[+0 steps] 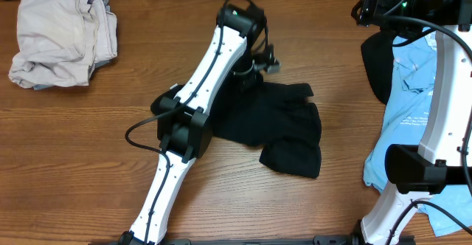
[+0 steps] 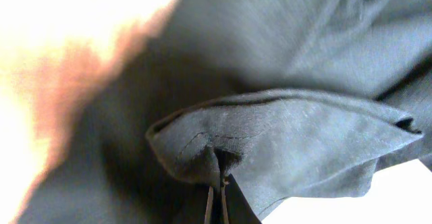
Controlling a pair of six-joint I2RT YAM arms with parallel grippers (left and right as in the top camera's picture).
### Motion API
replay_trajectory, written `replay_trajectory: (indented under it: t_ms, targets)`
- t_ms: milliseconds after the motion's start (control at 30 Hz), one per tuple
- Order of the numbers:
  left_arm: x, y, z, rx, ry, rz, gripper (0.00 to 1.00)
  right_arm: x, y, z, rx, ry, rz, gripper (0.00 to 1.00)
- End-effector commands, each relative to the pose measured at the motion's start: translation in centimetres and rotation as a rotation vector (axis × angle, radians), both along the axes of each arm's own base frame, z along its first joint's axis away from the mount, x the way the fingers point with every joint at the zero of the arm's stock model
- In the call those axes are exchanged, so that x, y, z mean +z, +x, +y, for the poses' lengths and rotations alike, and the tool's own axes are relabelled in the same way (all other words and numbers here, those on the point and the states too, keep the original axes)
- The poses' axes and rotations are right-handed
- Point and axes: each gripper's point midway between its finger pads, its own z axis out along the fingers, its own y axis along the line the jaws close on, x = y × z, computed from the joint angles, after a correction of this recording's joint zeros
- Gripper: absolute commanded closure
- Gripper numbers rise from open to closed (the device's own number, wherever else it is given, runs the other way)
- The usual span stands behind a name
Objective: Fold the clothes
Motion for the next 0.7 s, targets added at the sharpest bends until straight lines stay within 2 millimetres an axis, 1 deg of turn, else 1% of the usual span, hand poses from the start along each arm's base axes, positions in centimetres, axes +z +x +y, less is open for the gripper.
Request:
replay_trajectory:
  t_ms: [0,33,100,133,167,200,267,333,367,500,567,667]
  targets:
    - [8.4,3.2,1.0,0.188,-0.03,-0.258,0.96,-0.1,0.1,0.1,0.009,0.006,0.003,0.33]
    - [10.4,3.8,1.2,0.225,-0.05,-0.32,0.96,-0.1,0.0,0.3,0.012,0.014,0.003,0.34]
    - [15.2,4.9,1.9,0.31,-0.104,-0.458,0.96,0.0,0.0,0.9,0.032,0.046,0.002,0.35]
    - [17.7,5.3,2.3,0.35,-0.134,-0.526,0.96,0.1,-0.1,1.4,0.045,0.066,0.001,0.36]
    - [19.7,5.4,2.7,0.381,-0.161,-0.579,0.96,0.2,-0.1,1.8,0.058,0.079,0.001,0.37]
    - [22.0,5.4,3.3,0.407,-0.191,-0.637,0.96,0.3,-0.2,2.3,0.071,0.09,0.001,0.38]
    - [25.6,5.1,4.2,0.436,-0.24,-0.723,0.96,0.3,-0.3,3.3,0.094,0.093,0.002,0.38]
    - [28.5,4.7,5.2,0.463,-0.27,-0.792,0.96,0.0,-0.5,4.5,0.123,0.094,0.015,0.38]
    - [30.4,4.3,6.1,0.481,-0.28,-0.841,0.96,-0.5,-0.8,5.6,0.149,0.093,0.032,0.38]
    - [34.1,3.7,8.4,0.535,-0.273,-0.96,0.96,-3.3,-1.9,9.0,0.234,0.086,0.13,0.38]
    - [35.2,3.6,9.2,0.556,-0.267,-0.998,0.96,-5.0,-2.8,10.6,0.289,0.074,0.188,0.38]
    - [35.5,3.9,9.9,0.576,-0.249,-1.024,0.96,-7.2,-4.0,12.7,0.351,0.049,0.259,0.38]
